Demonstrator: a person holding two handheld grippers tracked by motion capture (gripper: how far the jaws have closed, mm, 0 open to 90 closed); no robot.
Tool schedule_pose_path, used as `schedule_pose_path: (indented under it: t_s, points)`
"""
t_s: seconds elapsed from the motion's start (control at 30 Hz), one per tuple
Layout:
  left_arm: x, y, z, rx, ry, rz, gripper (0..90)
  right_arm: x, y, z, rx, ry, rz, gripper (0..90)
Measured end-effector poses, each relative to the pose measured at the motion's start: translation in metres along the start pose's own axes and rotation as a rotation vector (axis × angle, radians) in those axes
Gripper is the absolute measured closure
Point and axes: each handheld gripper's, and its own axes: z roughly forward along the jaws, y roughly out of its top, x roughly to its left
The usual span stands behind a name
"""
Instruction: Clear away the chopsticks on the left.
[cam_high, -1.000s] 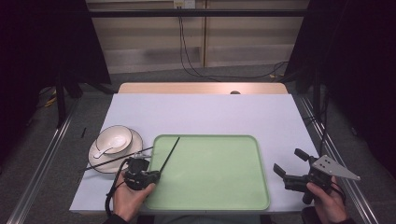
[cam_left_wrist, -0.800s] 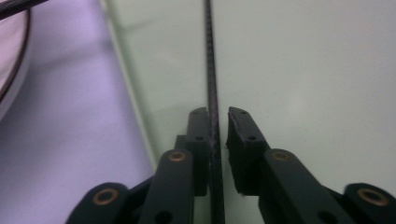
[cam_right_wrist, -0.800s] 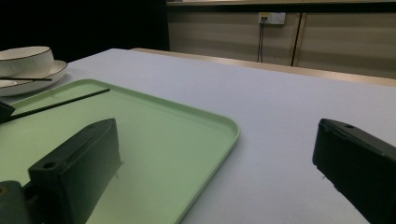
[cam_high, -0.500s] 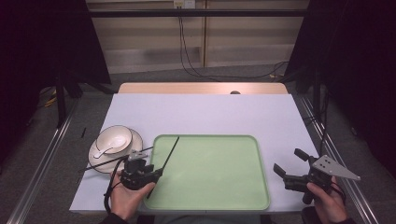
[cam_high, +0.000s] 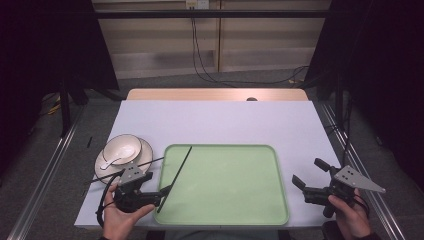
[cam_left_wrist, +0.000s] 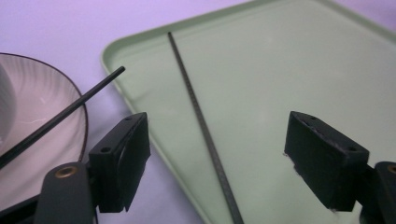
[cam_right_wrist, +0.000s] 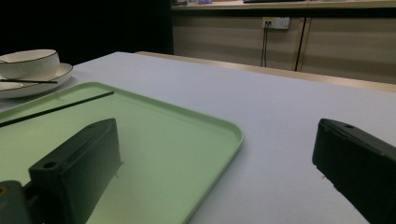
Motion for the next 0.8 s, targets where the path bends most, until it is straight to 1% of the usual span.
schedule_pose_path:
  t_s: [0.03,0.07,0.1,0.13,0.17,0.23,0.3,0.37,0.4,0.43,0.5,0.53,0.57,0.6,0.67,0.73,0.77,0.8]
  points:
    - [0.000,0.000,0.000,0.000,0.000,0.000,22.2,0.000,0.000,0.000,-0.001,0.000,0.000,0.4]
    - [0.002,-0.002,-0.003,-0.011,-0.015,0.008,21.6,0.000,0.000,0.000,0.002,0.000,0.000,0.4]
    - [0.003,-0.002,-0.005,-0.012,-0.009,0.014,20.8,0.001,0.000,0.000,0.000,0.004,0.000,0.4]
    - [0.005,-0.004,-0.009,-0.020,-0.005,0.026,20.8,0.001,0.000,0.000,0.000,0.004,0.000,0.4]
    - [0.008,-0.005,-0.013,-0.035,-0.008,0.030,18.7,0.001,0.000,0.000,-0.001,0.004,-0.001,0.4]
    - [0.015,-0.007,-0.018,-0.037,0.007,0.022,18.5,0.000,0.000,0.000,0.001,0.000,-0.004,0.4]
    - [0.023,-0.010,-0.025,-0.040,0.010,0.003,16.2,0.000,0.000,0.000,0.001,0.002,-0.001,0.5]
    - [0.028,-0.013,-0.031,-0.056,0.018,0.025,16.2,0.000,0.000,0.000,0.000,0.001,-0.001,0.5]
    - [0.030,-0.014,-0.035,-0.055,0.018,0.037,15.7,0.000,0.000,0.001,-0.001,-0.003,-0.005,0.7]
    - [0.033,-0.015,-0.038,-0.066,0.021,0.042,14.2,0.000,0.000,0.001,-0.002,-0.002,-0.004,0.7]
    - [0.038,-0.018,-0.043,-0.094,0.041,0.067,11.9,0.000,0.000,0.001,-0.001,-0.003,-0.006,0.7]
    - [0.041,-0.019,-0.046,-0.087,0.041,0.068,12.3,0.000,0.000,0.001,-0.001,-0.002,-0.005,0.7]
    - [0.043,-0.020,-0.049,-0.084,0.050,0.062,12.3,0.000,0.000,0.001,-0.001,-0.002,-0.005,0.7]
    - [0.046,-0.022,-0.051,-0.096,0.047,0.055,12.2,0.000,0.000,0.001,-0.002,-0.004,-0.005,0.6]
    - [0.051,-0.024,-0.057,-0.108,0.066,0.057,12.1,0.001,0.000,0.001,-0.003,-0.006,-0.002,0.5]
    - [0.057,-0.026,-0.063,-0.122,0.075,0.044,9.3,0.001,0.000,0.001,0.000,-0.007,-0.008,0.5]
    - [0.060,-0.027,-0.066,-0.124,0.086,0.041,9.3,0.001,0.000,0.001,0.000,-0.007,-0.008,0.5]
    - [0.063,-0.028,-0.068,-0.129,0.084,0.046,6.4,0.001,0.000,0.001,0.000,-0.006,-0.008,0.5]
